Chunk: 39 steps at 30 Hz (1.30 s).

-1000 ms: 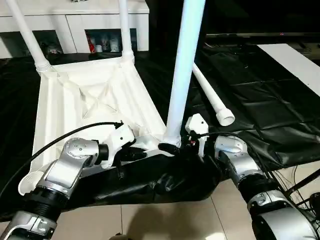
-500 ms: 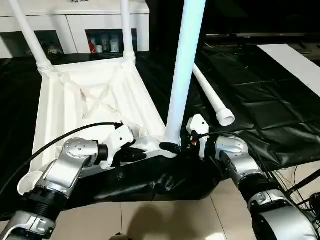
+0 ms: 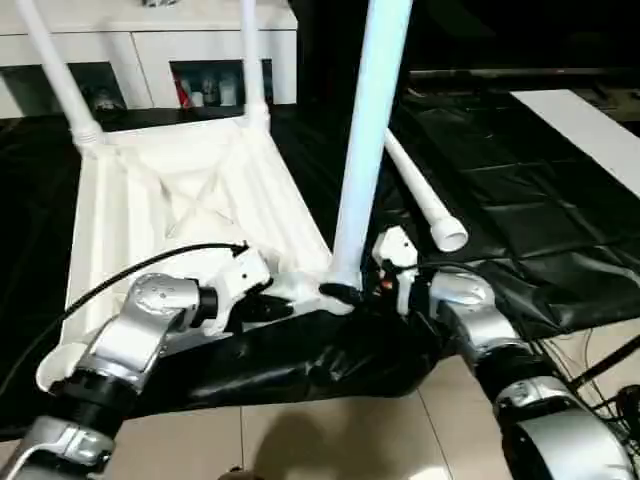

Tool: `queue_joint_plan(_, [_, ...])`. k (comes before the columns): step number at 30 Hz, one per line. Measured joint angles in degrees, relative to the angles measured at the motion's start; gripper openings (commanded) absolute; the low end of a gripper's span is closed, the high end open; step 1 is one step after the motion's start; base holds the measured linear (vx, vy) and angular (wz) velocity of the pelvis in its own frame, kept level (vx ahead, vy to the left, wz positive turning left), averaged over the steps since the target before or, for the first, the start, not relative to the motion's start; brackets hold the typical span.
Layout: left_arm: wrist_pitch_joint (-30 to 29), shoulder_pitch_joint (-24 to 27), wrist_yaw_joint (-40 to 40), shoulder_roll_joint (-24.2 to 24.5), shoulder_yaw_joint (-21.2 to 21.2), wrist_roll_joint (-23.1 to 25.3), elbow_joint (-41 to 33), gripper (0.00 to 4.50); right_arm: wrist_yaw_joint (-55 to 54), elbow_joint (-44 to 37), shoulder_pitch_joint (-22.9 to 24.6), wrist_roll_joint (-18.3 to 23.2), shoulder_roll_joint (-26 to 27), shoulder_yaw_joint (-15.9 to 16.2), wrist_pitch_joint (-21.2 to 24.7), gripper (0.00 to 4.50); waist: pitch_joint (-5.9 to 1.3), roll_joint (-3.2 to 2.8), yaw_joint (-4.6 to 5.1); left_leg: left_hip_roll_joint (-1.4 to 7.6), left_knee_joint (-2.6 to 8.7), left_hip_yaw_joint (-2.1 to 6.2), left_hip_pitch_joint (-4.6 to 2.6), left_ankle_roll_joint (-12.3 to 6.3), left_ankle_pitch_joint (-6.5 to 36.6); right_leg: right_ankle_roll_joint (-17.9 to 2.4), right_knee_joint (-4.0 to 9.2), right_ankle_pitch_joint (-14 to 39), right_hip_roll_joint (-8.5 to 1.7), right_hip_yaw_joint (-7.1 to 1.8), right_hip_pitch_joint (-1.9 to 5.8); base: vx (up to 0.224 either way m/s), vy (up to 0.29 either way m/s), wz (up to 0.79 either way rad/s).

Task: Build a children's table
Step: Rotate leg to tighten

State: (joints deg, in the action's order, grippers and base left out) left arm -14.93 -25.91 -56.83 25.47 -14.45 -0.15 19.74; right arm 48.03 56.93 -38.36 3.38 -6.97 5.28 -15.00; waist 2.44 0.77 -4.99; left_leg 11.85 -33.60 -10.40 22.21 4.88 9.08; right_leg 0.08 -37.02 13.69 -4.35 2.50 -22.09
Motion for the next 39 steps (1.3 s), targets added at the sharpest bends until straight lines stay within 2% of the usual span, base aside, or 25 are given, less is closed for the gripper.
queue_joint_plan(4, [-2.67,-3.24,8.67,-5.47,-0.04,2.59,3.83,0.0,-17.45,2.58,-1.87,-0.51,4.74,-3.52,3.5,2.66,0.0,-0.01,0.17,-0.01,0.14,0.0,-0.29,0.03,0.0,0.0,-0.05,-0.08,0.0,-0.01,0.12,0.0,0.0,0.0])
queue_joint_plan(7, [-5.1,-4.79,13.91,-9.36,0.05,3.4,5.48,0.0,-26.17,3.7,-2.81,-0.37,7.17,-5.15,5.08,2.66,-0.03,0.0,-0.05,-0.01,0.13,0.0,-0.3,0.03,0.0,0.0,-0.04,-0.09,0.0,-0.02,0.15,0.0,0.0,0.0])
queue_joint_plan(11, [-8.04,-7.67,20.47,-14.71,0.07,4.51,8.62,0.0,-36.59,6.3,-5.97,1.0,9.4,-8.17,8.34,2.65,-0.1,0.1,-0.33,-0.08,0.07,-0.01,-0.27,0.03,0.0,0.01,0.04,-0.09,-0.04,-0.07,0.27,0.0,0.0,0.0])
queue_joint_plan(14, [-8.71,-8.85,23.05,-17.31,0.09,5.39,10.32,0.0,-40.22,6.9,-6.8,0.69,9.73,-9.06,9.27,2.65,-0.16,0.13,-0.6,-0.14,0.08,-0.02,-0.23,0.02,0.0,0.02,0.22,-0.08,-0.11,-0.1,0.38,0.0,0.0,0.0])
queue_joint_plan(20, [-8.62,-9.03,23.19,-17.47,-0.02,5.6,10.67,0.0,-40.26,6.88,-6.81,0.49,9.74,-9.44,9.47,2.65,-0.22,0.11,-0.7,-0.15,0.12,-0.02,-0.23,0.02,0.0,0.05,0.3,-0.1,-0.11,-0.09,0.41,0.0,0.0,0.0])
queue_joint_plan(21, [-8.61,-9.02,23.19,-17.45,-0.03,5.61,10.65,0.0,-40.21,6.88,-6.82,0.51,9.74,-9.5,9.46,3.0,-0.22,0.11,-0.7,-0.15,0.13,-0.02,-0.24,0.02,0.0,0.06,0.3,-0.09,-0.11,-0.08,0.41,0.0,0.0,0.0])
queue_joint_plan(23, [-8.16,-8.9,23.23,-17.03,-0.11,5.67,10.55,0.0,-38.73,6.73,-6.78,1.48,10.2,-10.5,9.07,3.35,-0.24,0.12,-0.51,-0.15,0.17,-0.02,-0.24,0.02,0.0,0.07,0.31,-0.09,-0.1,-0.1,0.39,0.0,0.0,0.0])
queue_joint_plan(25, [-6.99,-8.51,23.31,-15.81,0.13,6.01,10.36,0.0,-36.35,6.59,-6.26,1.93,10.8,-10.54,7.89,3.41,-0.24,0.14,0.17,-0.14,0.24,-0.02,-0.22,0.02,0.0,0.15,0.32,-0.13,-0.1,-0.09,0.3,0.0,0.0,0.0])
queue_joint_plan(30, [-4.57,-6.53,20.61,-12.88,0.15,5.98,8.05,0.0,-29.93,5.45,-4.23,1.74,9.03,-9.25,6.12,3.84,-0.2,0.07,0.71,-0.11,0.7,-0.02,-0.23,0.03,0.0,0.29,0.39,-0.21,-0.02,-0.03,0.08,0.0,0.0,0.0])
queue_joint_plan(33, [-2.58,-5.07,17.55,-10.85,0.12,5.12,6.31,0.0,-26.15,4.32,-3.81,1.68,7.58,-8.72,5.19,4.15,-0.09,-0.11,0.5,-0.09,0.95,-0.02,-0.16,0.04,-0.01,0.28,0.39,-0.21,0.02,0.05,-0.07,0.0,0.0,0.0])
queue_joint_plan(36, [-0.66,-3.73,13.44,-8.4,0.05,4.15,5.03,0.0,-21.08,2.72,-3.8,1.28,4.27,-7.59,3.74,4.15,-0.09,-0.14,0.02,-0.06,0.99,-0.02,-0.16,0.04,-0.01,0.24,0.4,-0.19,0.06,0.07,-0.1,0.0,0.0,0.0])
queue_joint_plan(39, [1.11,-2.03,8.94,-5.63,0.08,2.88,3.28,0.0,-11.93,0.77,-2.91,1.18,1.83,-5.82,3.28,4.15,-0.09,-0.14,0.01,-0.05,0.95,-0.05,-0.13,0.04,-0.01,0.24,0.47,-0.19,0.06,0.04,-0.08,0.0,0.0,0.0])
